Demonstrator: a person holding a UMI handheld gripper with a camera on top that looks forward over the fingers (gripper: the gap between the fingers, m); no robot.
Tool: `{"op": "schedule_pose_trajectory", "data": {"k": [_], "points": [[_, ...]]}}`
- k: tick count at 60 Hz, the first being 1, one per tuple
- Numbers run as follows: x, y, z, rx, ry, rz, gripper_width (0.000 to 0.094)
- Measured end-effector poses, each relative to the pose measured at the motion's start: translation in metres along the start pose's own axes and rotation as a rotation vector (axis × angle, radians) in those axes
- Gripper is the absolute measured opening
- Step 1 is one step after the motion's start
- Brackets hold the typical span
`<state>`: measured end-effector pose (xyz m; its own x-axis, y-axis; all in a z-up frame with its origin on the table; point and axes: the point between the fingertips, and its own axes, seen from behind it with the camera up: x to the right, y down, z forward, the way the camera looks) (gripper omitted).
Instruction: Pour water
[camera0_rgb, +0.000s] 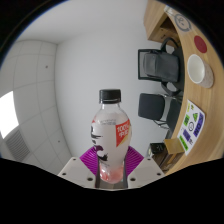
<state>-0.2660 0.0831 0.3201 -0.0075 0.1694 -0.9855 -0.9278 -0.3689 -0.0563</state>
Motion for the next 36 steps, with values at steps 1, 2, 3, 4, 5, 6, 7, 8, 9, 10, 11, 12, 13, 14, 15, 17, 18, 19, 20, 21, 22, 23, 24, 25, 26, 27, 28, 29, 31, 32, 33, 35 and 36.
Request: {"op": "schedule_pose_trajectory", "data": {"k": [1,2,3,4,5,6,7,8,9,10,11,12,13,14,15,17,18,19,20,21,22,23,24,25,26,27,28,29,31,32,33,35,36], "points": [[0.003,-0.009,-0.001,0.007,-0.005,0.042,0.0309],[0.009,-0.019,0.001,0.015,-0.009,0.084,0.0308],[0.014,-0.028,0.003,0.023,-0.013,0.126,0.0307],[0.021,-0.035,0.007,0.027,-0.015,0.166,0.0308],[0.026,-0.043,0.008,0.029,-0.022,0.208,0.0308],[0.031,-0.049,0.009,0.031,-0.028,0.251,0.0308],[0.038,-0.057,0.009,0.039,-0.029,0.295,0.0308],[0.046,-0.064,0.010,0.049,-0.027,0.337,0.0309],[0.054,-0.071,0.011,0.058,-0.023,0.376,0.0310],[0.061,-0.076,0.011,0.064,-0.022,0.412,0.0308],[0.069,-0.082,0.012,0.071,-0.021,0.444,0.0307],[0.074,-0.091,0.007,0.077,-0.016,0.476,0.0308],[0.083,-0.093,0.012,0.083,-0.009,0.498,0.0308],[0.091,-0.097,0.012,0.088,-0.004,0.520,0.0308],[0.097,-0.100,0.012,0.090,-0.002,0.540,0.0307],[0.109,-0.107,0.011,0.097,0.002,0.574,0.0306],[0.115,-0.110,0.011,0.102,0.007,0.584,0.0307],[0.119,-0.112,0.010,0.103,0.010,0.591,0.0306],[0.117,-0.117,0.002,0.102,0.009,0.602,0.0307],[0.121,-0.114,0.010,0.098,0.009,0.600,0.0308],[0.123,-0.115,0.010,0.093,0.010,0.601,0.0306],[0.126,-0.115,0.010,0.088,0.016,0.600,0.0306],[0.128,-0.114,0.011,0.080,0.021,0.597,0.0307],[0.125,-0.115,0.005,0.075,0.026,0.595,0.0307],[0.129,-0.112,0.009,0.065,0.034,0.589,0.0306],[0.129,-0.111,0.009,0.056,0.041,0.587,0.0306],[0.129,-0.111,0.008,0.048,0.049,0.582,0.0308],[0.129,-0.110,0.007,0.038,0.058,0.573,0.0307],[0.130,-0.111,0.007,0.022,0.078,0.545,0.0309],[0.129,-0.113,0.003,0.020,0.081,0.528,0.0310],[0.129,-0.113,0.007,0.005,0.091,0.502,0.0309],[0.128,-0.115,0.008,-0.012,0.113,0.436,0.0308],[0.126,-0.113,0.008,-0.011,0.124,0.392,0.0307]]}}
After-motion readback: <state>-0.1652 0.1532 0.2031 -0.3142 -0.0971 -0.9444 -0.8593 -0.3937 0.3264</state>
